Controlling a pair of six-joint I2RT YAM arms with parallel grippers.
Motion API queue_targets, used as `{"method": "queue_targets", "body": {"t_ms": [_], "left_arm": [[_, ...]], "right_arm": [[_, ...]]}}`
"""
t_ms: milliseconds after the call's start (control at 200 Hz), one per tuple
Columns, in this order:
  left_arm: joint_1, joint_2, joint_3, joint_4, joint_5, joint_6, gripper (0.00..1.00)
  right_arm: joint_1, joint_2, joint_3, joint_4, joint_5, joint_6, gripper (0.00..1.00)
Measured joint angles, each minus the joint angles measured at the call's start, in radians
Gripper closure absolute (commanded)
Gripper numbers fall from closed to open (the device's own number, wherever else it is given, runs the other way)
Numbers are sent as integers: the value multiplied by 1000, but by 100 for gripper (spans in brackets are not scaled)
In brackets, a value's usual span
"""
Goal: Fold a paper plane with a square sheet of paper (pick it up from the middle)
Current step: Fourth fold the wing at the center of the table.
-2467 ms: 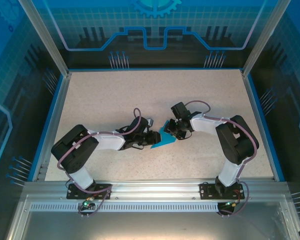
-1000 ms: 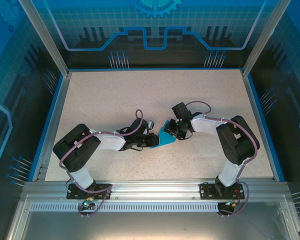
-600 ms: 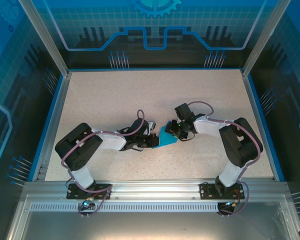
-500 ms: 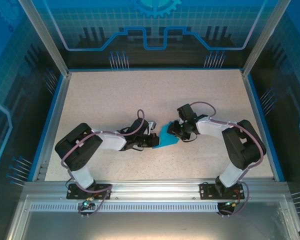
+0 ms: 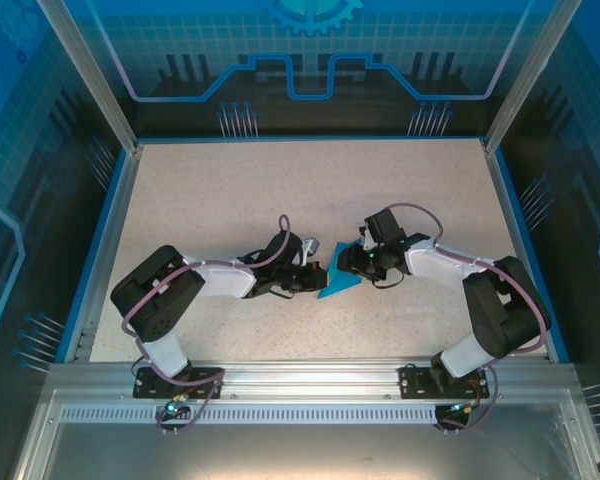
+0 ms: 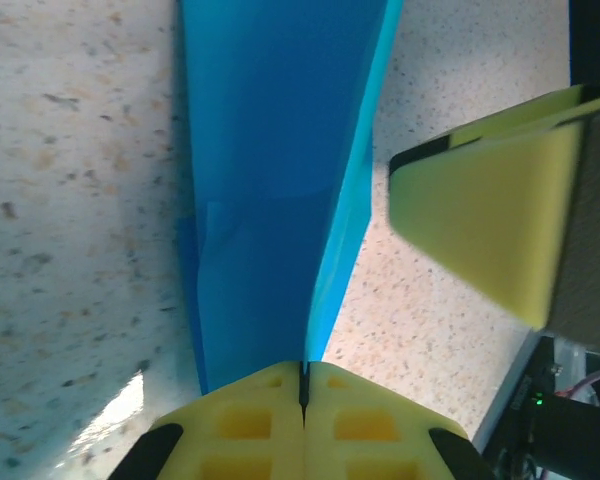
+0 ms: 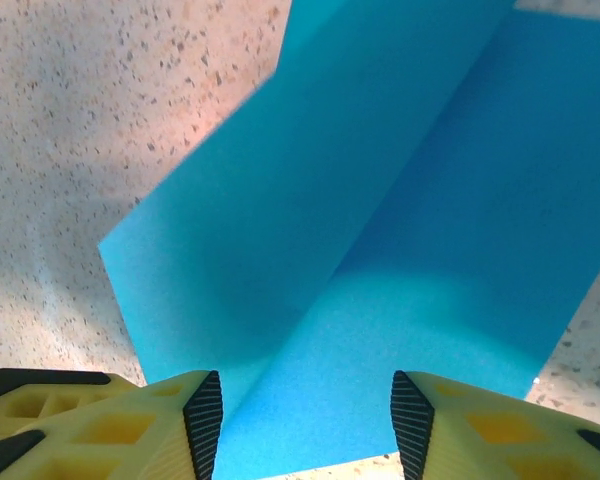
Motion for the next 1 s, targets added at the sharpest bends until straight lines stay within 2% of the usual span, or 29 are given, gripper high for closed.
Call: {"method": "queue_targets", "body": {"t_ms": [440, 1000], "left_arm": [[-14, 65, 37, -2, 31, -36, 92], [-11, 79, 16, 26, -3, -138, 93]], "right_arm": [[-2, 0, -31, 32, -18, -18, 48], [-4, 42, -29, 50, 5, -34, 51]]}}
